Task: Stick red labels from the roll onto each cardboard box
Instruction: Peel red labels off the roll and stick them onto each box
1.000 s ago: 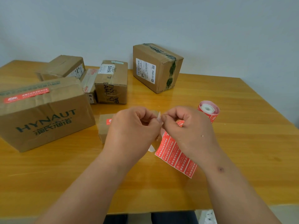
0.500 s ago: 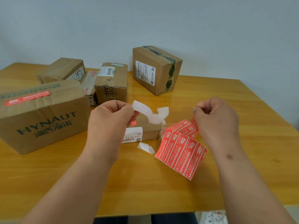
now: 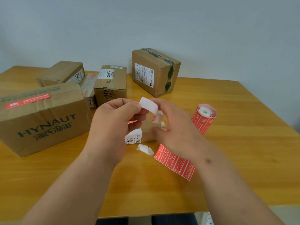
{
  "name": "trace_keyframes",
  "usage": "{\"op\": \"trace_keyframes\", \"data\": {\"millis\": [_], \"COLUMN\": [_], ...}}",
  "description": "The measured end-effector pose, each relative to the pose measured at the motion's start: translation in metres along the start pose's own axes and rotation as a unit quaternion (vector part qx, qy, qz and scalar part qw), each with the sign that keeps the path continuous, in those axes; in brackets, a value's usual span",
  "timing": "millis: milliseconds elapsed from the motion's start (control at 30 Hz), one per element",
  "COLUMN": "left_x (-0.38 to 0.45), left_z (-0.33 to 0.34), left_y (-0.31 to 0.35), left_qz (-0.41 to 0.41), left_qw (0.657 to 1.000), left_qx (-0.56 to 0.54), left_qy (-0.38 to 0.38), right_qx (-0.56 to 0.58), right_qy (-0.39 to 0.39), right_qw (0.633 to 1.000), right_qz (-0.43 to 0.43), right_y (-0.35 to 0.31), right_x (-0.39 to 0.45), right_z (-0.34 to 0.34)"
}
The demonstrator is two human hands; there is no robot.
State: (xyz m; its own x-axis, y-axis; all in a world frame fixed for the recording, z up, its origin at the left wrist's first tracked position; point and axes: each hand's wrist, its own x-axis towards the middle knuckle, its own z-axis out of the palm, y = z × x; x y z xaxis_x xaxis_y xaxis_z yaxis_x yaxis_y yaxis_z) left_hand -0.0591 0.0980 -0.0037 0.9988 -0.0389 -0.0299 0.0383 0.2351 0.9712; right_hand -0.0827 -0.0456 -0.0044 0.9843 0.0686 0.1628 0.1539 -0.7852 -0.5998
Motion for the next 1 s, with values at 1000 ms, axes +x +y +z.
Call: {"op": "trace_keyframes", "data": {"millis": [1000], "left_x": [0.002], "left_z": [0.007], "left_y": [-0.006], "left_qz": [-0.068], "left_qw": [0.993], "left_qx": [-0.092], "left_qy": [0.004], "right_qx": [0.011], "right_qy": [0.100], "right_qw": [0.995], "right_qz": [0.019], "right_y": [0.008], "right_x": [0.005], "right_z": [0.009]}}
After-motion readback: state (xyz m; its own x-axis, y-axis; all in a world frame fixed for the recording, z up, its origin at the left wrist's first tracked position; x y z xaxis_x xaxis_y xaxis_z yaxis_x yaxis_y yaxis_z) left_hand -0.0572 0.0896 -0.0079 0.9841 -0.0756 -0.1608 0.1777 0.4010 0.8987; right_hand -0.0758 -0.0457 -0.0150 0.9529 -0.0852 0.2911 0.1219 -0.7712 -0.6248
